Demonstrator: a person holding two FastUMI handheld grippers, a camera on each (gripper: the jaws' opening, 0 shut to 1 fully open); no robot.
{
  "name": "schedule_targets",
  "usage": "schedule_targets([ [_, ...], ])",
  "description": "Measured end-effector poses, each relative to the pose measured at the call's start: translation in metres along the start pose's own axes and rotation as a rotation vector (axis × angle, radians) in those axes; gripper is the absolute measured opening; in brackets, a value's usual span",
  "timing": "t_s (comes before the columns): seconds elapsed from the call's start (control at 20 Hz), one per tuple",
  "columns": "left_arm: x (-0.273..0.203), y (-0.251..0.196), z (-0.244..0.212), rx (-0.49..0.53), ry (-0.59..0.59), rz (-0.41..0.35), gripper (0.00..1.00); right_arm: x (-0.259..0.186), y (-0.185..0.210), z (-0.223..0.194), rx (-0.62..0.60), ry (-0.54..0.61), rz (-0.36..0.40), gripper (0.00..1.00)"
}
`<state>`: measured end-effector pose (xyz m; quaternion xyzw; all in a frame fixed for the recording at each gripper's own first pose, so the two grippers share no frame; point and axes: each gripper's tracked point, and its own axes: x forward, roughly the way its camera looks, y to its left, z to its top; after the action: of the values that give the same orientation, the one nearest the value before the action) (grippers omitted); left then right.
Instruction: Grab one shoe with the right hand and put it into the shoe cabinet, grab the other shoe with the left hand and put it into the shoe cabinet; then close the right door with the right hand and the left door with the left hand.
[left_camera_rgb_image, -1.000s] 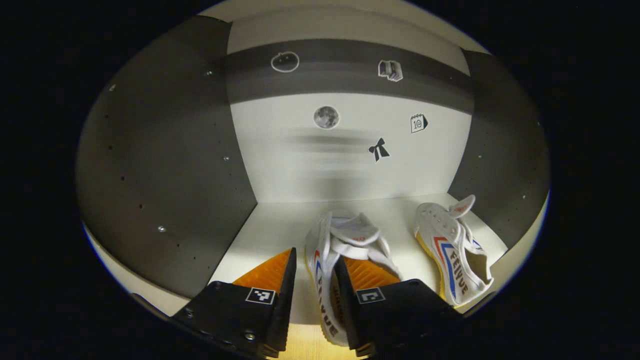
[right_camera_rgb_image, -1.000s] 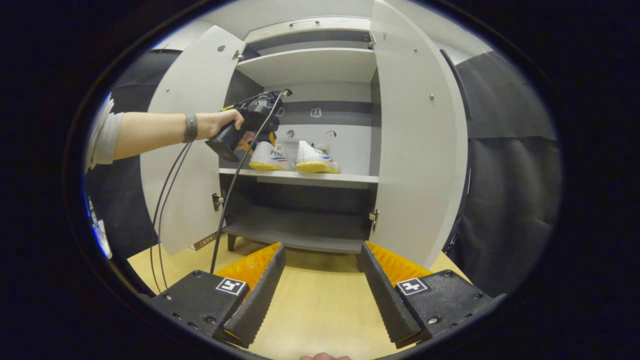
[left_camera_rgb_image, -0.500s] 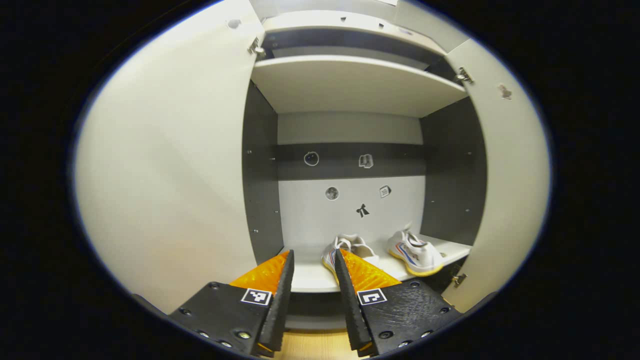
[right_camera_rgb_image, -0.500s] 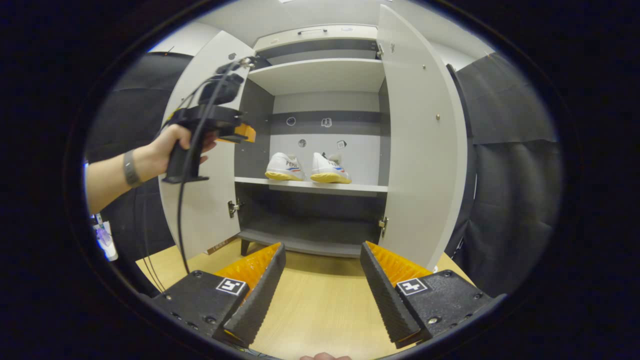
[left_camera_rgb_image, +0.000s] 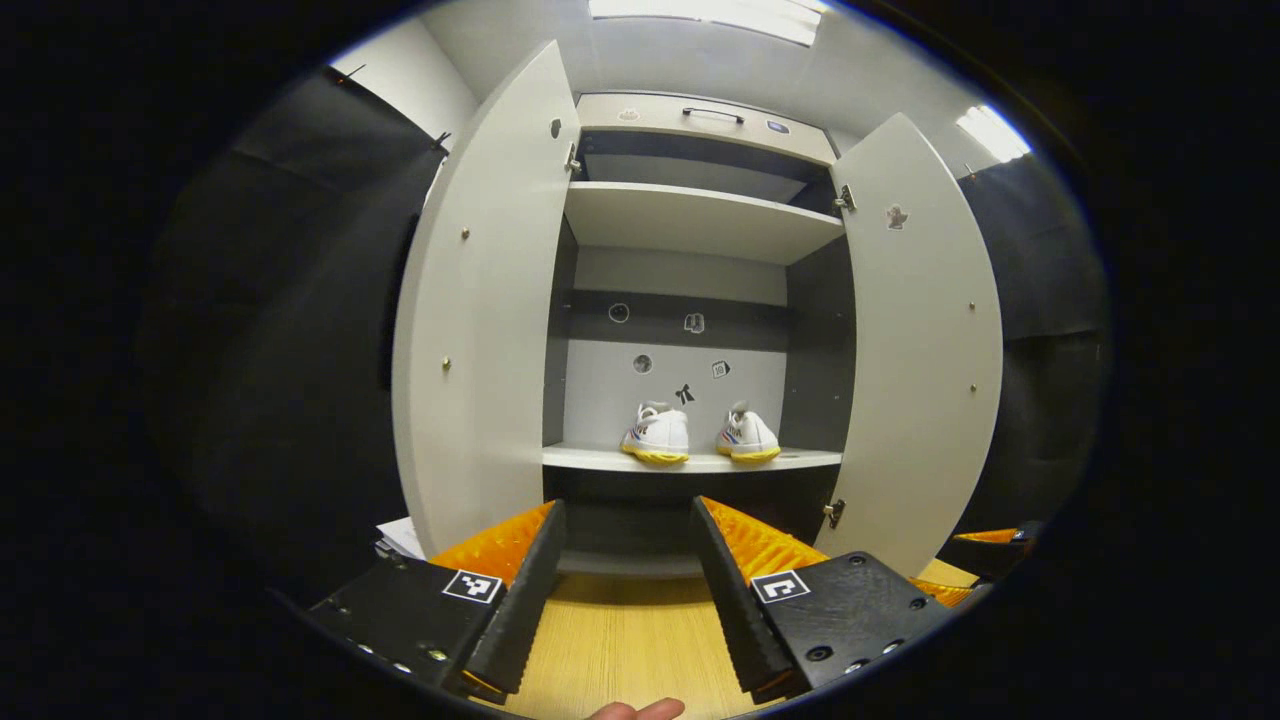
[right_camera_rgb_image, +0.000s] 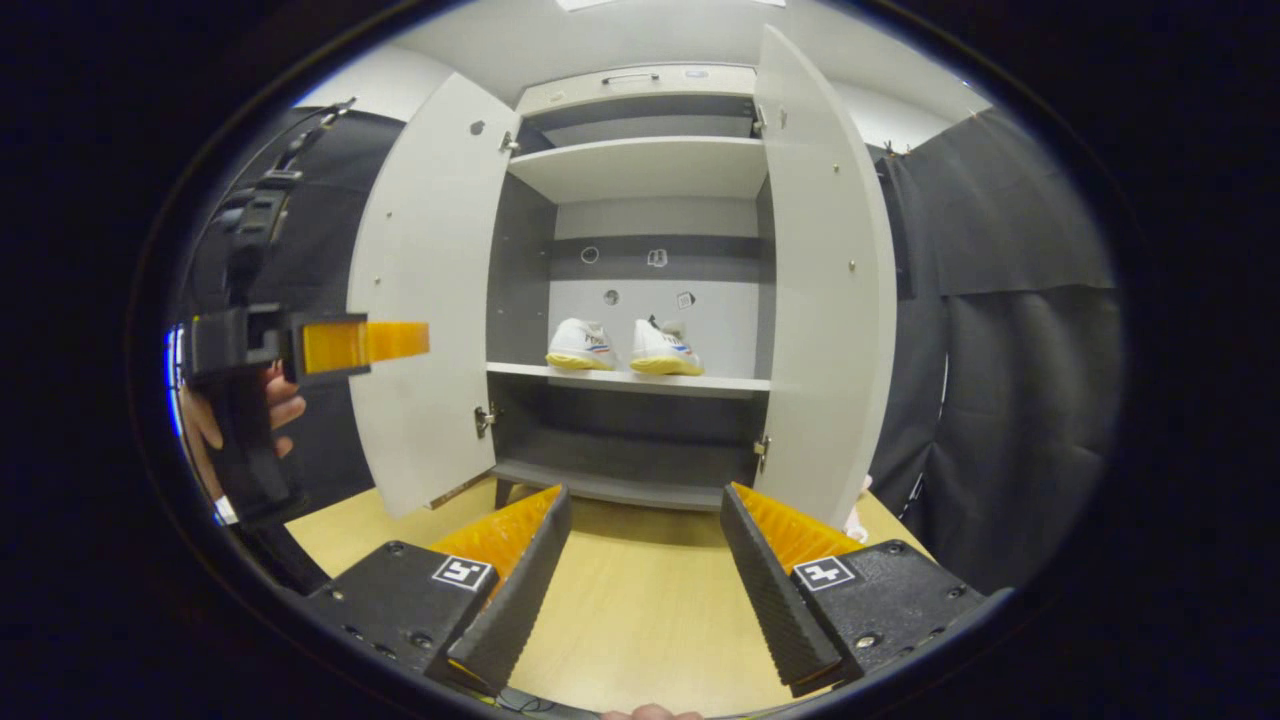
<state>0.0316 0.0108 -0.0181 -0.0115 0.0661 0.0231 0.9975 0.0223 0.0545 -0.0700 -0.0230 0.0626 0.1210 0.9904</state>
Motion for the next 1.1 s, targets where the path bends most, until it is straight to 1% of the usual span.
schedule_targets([
  [0.1,-0.018,0.001,-0.005,-0.001,-0.012,0.018,0.76,-0.008,-0.002,0.003,0.003,-0.012,-0.015,0.95],
  [0.15,-0.024,-0.001,-0.010,-0.014,-0.015,0.015,0.77,-0.012,-0.003,0.007,0.008,-0.025,-0.018,0.95],
  [0.25,-0.038,-0.002,-0.014,-0.016,-0.031,0.022,0.83,-0.021,-0.009,0.012,0.022,-0.042,-0.034,0.96],
  [0.3,-0.044,-0.003,-0.016,-0.005,-0.038,0.027,0.88,-0.024,-0.014,0.016,0.027,-0.049,-0.047,0.97],
  [0.35,-0.049,-0.003,-0.019,0.009,-0.046,0.033,0.90,-0.028,-0.024,0.019,0.030,-0.051,-0.070,0.97],
  [0.4,-0.053,-0.004,-0.022,0.024,-0.049,0.034,0.93,-0.031,-0.036,0.026,0.032,-0.056,-0.093,0.98],
  [0.45,-0.056,-0.005,-0.025,0.033,-0.052,0.032,0.94,-0.033,-0.048,0.033,0.034,-0.065,-0.118,1.00],
  [0.65,-0.063,-0.016,-0.037,0.048,-0.033,-0.005,0.94,-0.042,-0.115,0.075,0.028,-0.133,-0.216,1.00],
  [0.85,-0.062,-0.020,-0.051,0.045,0.018,-0.031,0.94,-0.045,-0.187,0.130,0.033,-0.198,-0.347,1.00],
  [0.95,-0.063,-0.021,-0.055,0.045,0.031,-0.040,0.94,-0.042,-0.213,0.155,0.043,-0.228,-0.383,1.00],
  [1.1,-0.062,-0.019,-0.055,0.069,0.036,-0.042,0.94,-0.028,-0.246,0.169,0.053,-0.205,-0.405,1.00],
])
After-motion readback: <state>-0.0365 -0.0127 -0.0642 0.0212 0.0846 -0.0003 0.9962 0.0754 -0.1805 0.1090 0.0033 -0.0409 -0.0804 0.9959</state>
